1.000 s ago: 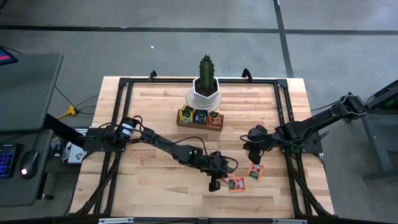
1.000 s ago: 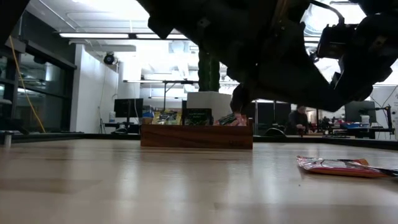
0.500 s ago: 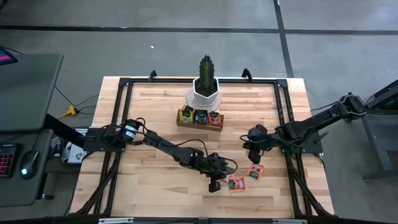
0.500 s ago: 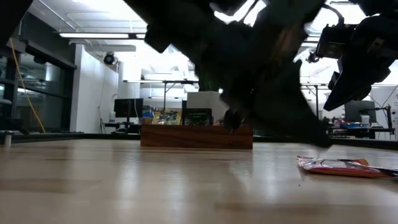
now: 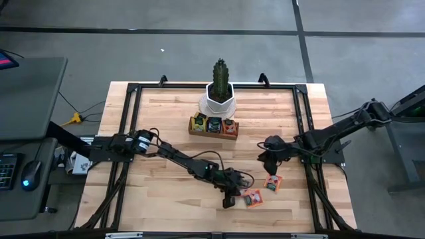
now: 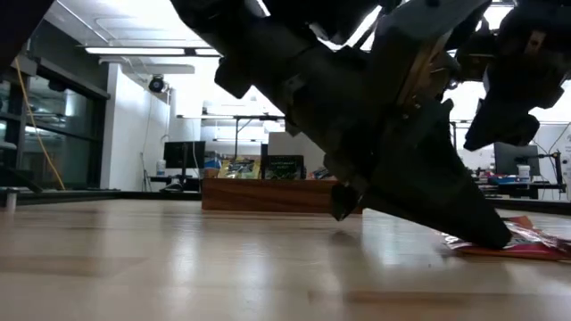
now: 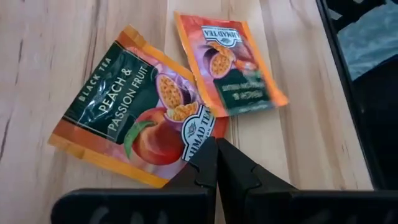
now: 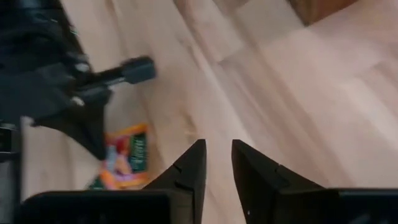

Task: Pick & Place Tea
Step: Put the orange tea bag into the right section of the wooden organizer

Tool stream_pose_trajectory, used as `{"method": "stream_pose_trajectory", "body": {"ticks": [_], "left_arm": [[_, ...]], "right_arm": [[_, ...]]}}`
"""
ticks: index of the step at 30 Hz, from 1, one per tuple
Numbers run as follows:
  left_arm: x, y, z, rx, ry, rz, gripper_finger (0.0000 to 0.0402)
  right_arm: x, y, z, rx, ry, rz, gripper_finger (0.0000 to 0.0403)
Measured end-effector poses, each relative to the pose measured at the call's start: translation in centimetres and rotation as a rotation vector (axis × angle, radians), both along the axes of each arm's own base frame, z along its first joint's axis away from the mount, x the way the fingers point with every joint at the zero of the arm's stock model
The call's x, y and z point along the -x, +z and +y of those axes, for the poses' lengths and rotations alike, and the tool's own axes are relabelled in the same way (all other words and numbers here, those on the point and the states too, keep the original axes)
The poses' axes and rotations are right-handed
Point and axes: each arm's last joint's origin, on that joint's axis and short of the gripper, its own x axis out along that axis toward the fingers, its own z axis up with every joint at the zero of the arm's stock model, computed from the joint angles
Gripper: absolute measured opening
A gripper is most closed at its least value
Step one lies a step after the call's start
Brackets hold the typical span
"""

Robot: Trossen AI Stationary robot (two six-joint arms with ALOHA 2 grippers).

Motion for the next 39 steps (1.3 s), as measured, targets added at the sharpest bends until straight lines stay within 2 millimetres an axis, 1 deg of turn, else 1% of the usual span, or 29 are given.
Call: {"method": "stream_pose_trajectory", "body": {"ticks": [3, 6, 7, 12, 15, 20, 23, 34, 39], "left_arm": [[0.2, -0.3, 0.0, -0.008, 0.01, 0.037, 0.0], [0.4, -1.5, 0.2, -0.029, 0.038, 0.088, 0.0], [0.4, -1.6, 0.2, -0.033, 0.044, 0.097, 0.0], [0.5, -1.8, 0.2, -0.033, 0.04, 0.112, 0.0], [0.5, -2.4, 0.3, -0.04, 0.045, 0.123, 0.0], [0.5, -2.4, 0.3, -0.052, 0.054, 0.118, 0.0], [0.5, -2.4, 0.3, -0.061, 0.056, 0.115, 0.0], [0.5, -2.4, 0.3, -0.082, 0.049, 0.104, 0.0], [0.5, -2.4, 0.3, -0.085, 0.051, 0.103, 0.0]], "right_arm": [[-0.3, 0.2, 0.4, -0.055, -0.003, -0.032, 0.0088], [-0.8, -0.1, 1.0, -0.101, -0.001, -0.033, 0.0114], [-1.0, -0.3, 1.2, -0.121, -0.002, -0.033, 0.0124], [-2.3, -2.0, 2.4, -0.236, 0.026, 0.025, 0.0176], [-3.0, -3.2, 2.9, -0.304, 0.031, 0.083, 0.0205], [-3.8, -4.5, 3.4, -0.38, 0.036, 0.123, 0.0239], [-4.3, -5.0, 3.7, -0.412, 0.037, 0.114, 0.0247], [-5.8, -6.9, 4.5, -0.504, 0.056, 0.093, 0.0248], [-6.0, -7.2, 4.6, -0.524, 0.071, 0.084, 0.0248]]}}
